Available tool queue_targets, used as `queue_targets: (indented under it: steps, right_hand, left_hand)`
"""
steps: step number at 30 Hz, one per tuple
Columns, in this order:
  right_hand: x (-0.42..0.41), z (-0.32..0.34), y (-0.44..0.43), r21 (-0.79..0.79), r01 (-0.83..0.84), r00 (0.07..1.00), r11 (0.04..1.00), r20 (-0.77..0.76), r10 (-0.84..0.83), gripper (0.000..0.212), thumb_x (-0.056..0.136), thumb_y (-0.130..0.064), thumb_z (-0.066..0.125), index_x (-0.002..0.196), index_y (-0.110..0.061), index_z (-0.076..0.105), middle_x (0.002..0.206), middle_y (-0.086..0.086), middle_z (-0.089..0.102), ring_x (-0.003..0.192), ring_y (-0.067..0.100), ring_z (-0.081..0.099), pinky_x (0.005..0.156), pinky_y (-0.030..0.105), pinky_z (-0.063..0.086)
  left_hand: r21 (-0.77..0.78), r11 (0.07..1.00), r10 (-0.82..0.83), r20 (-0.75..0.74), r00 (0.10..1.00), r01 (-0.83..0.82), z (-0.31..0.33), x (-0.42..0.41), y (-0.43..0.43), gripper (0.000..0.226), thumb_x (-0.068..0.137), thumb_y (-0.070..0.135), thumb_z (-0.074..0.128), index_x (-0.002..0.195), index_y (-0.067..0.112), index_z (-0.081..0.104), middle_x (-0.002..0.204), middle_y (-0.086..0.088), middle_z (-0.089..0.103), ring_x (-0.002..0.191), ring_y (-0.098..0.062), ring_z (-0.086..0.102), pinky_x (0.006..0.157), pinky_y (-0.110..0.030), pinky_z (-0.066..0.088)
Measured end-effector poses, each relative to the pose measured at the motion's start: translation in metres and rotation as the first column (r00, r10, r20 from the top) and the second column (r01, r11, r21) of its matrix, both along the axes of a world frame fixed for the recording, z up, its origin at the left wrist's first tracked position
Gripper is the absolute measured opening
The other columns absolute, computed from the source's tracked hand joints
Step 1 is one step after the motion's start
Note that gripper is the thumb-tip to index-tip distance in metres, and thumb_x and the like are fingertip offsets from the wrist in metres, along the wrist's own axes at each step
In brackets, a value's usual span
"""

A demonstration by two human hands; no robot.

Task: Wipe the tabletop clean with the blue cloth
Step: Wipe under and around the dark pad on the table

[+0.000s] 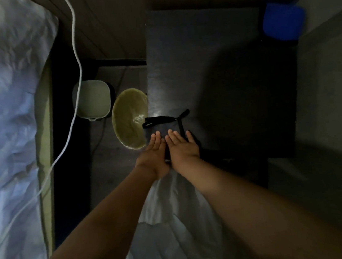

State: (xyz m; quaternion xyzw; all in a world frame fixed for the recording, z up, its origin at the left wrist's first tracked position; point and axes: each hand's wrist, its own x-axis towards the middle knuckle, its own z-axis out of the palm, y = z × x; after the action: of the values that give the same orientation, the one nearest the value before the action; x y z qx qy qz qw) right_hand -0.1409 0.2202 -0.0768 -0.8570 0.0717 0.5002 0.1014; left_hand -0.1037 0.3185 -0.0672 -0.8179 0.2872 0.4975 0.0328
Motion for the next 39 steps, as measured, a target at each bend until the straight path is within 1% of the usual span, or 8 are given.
queue_targets:
  steps: [2,7,11,14,18,25,32,39]
  right_hand:
    - [-0.008,-0.002,-0.009,0.005,0.012,1.000,1.000,0.005,-0.012,0.077,0.098,-0.049,0.038,0.154,-0.020,-0.006,0.161,-0.006,-0.017,0.148,0.010,-0.011,0.118,0.043,-0.010]
    - [-0.033,0.000,-0.039,0.014,0.043,0.999,0.999,0.033,-0.043,0.063,0.102,-0.032,0.029,0.155,-0.022,-0.005,0.161,-0.007,-0.016,0.148,0.008,-0.010,0.119,0.042,-0.009]
    - [-0.050,0.007,-0.065,0.040,0.064,0.998,0.997,0.020,-0.065,0.071,0.099,-0.033,0.039,0.155,-0.022,-0.004,0.161,-0.007,-0.015,0.148,0.007,-0.009,0.120,0.043,-0.007]
    - [-0.065,0.008,-0.084,0.046,0.096,0.995,0.994,0.035,-0.097,0.066,0.100,-0.027,0.035,0.155,-0.023,-0.002,0.161,-0.008,-0.014,0.148,0.007,-0.008,0.120,0.043,-0.007]
    - [-0.086,0.007,-0.114,0.052,0.119,0.992,0.992,0.044,-0.121,0.061,0.102,-0.028,0.029,0.155,-0.024,-0.002,0.161,-0.008,-0.014,0.148,0.006,-0.007,0.119,0.042,-0.008]
    - [-0.121,0.005,-0.159,0.027,0.178,0.982,0.984,0.061,-0.179,0.072,0.097,-0.027,0.042,0.155,-0.026,-0.001,0.161,-0.009,-0.013,0.148,0.005,-0.007,0.119,0.042,-0.009]
    - [-0.153,0.003,-0.201,0.003,0.235,0.970,0.972,0.062,-0.234,0.074,0.097,-0.037,0.045,0.154,-0.027,-0.001,0.161,-0.009,-0.013,0.148,0.005,-0.006,0.118,0.041,-0.009]
    - [-0.178,0.007,-0.233,-0.008,0.266,0.962,0.964,0.070,-0.264,0.072,0.097,-0.029,0.042,0.155,-0.027,-0.001,0.161,-0.008,-0.013,0.148,0.005,-0.007,0.120,0.041,-0.008]
  left_hand:
    - [-0.009,1.000,0.010,-0.018,1.000,-0.010,-0.001,-0.005,-0.007,0.082,0.094,0.037,0.047,0.152,0.008,-0.004,0.159,-0.013,-0.017,0.147,-0.023,-0.016,0.121,-0.033,0.001]
    - [-0.015,1.000,-0.026,-0.010,1.000,0.026,0.002,-0.026,-0.036,0.080,0.096,0.039,0.043,0.152,0.007,-0.005,0.159,-0.013,-0.017,0.147,-0.024,-0.015,0.119,-0.032,-0.002]
    - [0.012,0.996,-0.090,0.003,0.996,0.090,0.005,-0.042,-0.062,0.080,0.096,0.039,0.041,0.151,0.006,-0.007,0.158,-0.014,-0.018,0.147,-0.025,-0.016,0.120,-0.034,-0.001]
    - [0.010,0.993,-0.115,0.003,0.993,0.115,0.003,-0.054,-0.080,0.081,0.095,0.039,0.042,0.151,0.007,-0.006,0.158,-0.014,-0.018,0.147,-0.025,-0.016,0.120,-0.033,0.000]
    - [0.015,0.990,-0.139,-0.016,0.990,0.140,-0.003,-0.072,-0.107,0.084,0.093,0.041,0.043,0.151,0.006,-0.008,0.158,-0.014,-0.020,0.146,-0.024,-0.017,0.121,-0.038,0.005]
    - [-0.007,0.981,-0.196,-0.036,0.980,0.196,-0.010,-0.100,-0.154,0.091,0.093,0.051,0.044,0.151,0.005,-0.008,0.157,-0.014,-0.022,0.146,-0.025,-0.020,0.121,-0.040,0.007]
    - [-0.050,0.969,-0.245,-0.023,0.969,0.243,-0.006,-0.124,-0.199,0.087,0.095,0.049,0.041,0.151,0.004,-0.008,0.158,-0.015,-0.020,0.146,-0.026,-0.019,0.120,-0.034,-0.001]
    - [-0.076,0.959,-0.276,-0.039,0.960,0.273,-0.004,-0.143,-0.231,0.087,0.094,0.049,0.042,0.151,0.005,-0.008,0.158,-0.013,-0.021,0.146,-0.023,-0.019,0.120,-0.034,0.002]
